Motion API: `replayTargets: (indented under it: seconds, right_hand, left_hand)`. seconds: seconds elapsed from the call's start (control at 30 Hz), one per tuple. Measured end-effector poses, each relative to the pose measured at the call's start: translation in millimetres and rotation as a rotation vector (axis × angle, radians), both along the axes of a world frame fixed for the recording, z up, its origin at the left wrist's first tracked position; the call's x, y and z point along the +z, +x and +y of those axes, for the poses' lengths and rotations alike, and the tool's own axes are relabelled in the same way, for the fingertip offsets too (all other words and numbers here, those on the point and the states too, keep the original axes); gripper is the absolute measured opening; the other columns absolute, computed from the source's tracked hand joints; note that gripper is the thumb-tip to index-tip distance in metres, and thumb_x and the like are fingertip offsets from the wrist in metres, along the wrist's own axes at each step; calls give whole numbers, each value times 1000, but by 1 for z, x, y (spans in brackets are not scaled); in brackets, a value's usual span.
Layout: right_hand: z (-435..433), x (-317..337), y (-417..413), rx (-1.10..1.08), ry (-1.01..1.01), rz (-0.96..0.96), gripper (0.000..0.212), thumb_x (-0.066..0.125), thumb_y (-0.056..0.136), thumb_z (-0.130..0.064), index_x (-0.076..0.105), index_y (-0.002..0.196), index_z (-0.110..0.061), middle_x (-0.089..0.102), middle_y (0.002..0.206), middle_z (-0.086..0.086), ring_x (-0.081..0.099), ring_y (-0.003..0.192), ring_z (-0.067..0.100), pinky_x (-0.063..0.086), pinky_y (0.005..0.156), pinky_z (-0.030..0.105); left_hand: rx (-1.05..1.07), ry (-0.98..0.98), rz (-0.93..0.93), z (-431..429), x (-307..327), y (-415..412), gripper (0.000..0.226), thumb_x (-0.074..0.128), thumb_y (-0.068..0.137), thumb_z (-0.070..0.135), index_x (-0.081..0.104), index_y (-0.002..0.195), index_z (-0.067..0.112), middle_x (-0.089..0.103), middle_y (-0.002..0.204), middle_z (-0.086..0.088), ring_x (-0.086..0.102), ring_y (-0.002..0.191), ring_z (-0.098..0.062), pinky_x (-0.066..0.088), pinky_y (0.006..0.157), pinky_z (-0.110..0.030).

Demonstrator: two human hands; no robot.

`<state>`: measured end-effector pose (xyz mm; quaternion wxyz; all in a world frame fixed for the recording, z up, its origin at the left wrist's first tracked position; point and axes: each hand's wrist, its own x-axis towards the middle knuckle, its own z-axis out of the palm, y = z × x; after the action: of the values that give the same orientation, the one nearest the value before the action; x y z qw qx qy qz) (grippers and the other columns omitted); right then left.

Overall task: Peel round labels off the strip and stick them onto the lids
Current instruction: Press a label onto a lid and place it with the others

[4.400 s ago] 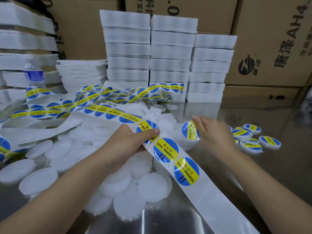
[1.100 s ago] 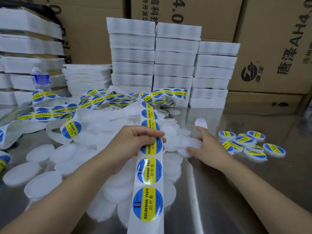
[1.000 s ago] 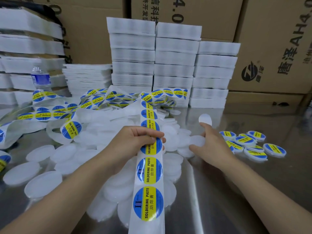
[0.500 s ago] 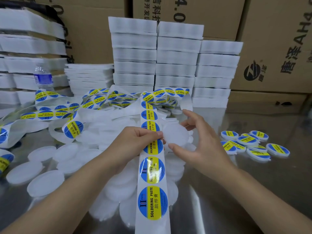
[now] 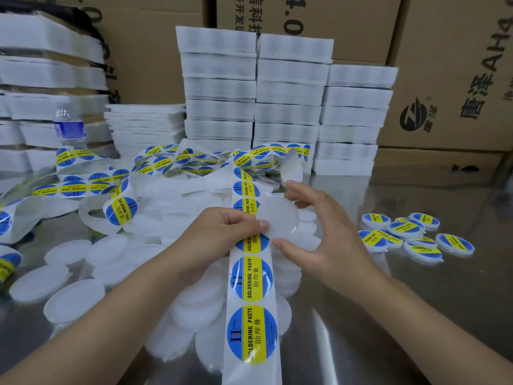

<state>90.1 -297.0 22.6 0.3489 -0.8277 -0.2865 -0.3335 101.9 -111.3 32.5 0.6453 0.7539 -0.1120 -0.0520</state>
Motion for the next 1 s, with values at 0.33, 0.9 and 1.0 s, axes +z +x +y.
replayTargets:
  seconds: [0.33,0.9,1.0]
  right_hand:
    - [-4,27,-4,382,875,582,23,57,68,-30,71,52,-22,65,64,-8,48,68,11,40,77,28]
    - [-2,20,4,229,862,788,35,49,87,-27,75,65,-16,52,59,-7,46,56,8,41,66,25]
    - [-2,19,5,237,854,793,35,49,87,-28,76,66,-16,50,59,-7,46,55,7,42,65,24]
  left_hand:
    - [6,-52,40,1,0,2,31,73,57,40,78,78,18,76,86,-10,71,70,-19,57,75,-33]
    - [1,-41,24,1,1,2,31,73,59,40,78,79,17,76,84,-10,71,68,-17,58,66,-27]
    - [-6,-41,25,2,1,1,33,73,58,40,78,80,15,76,84,-10,70,66,-17,57,62,-25]
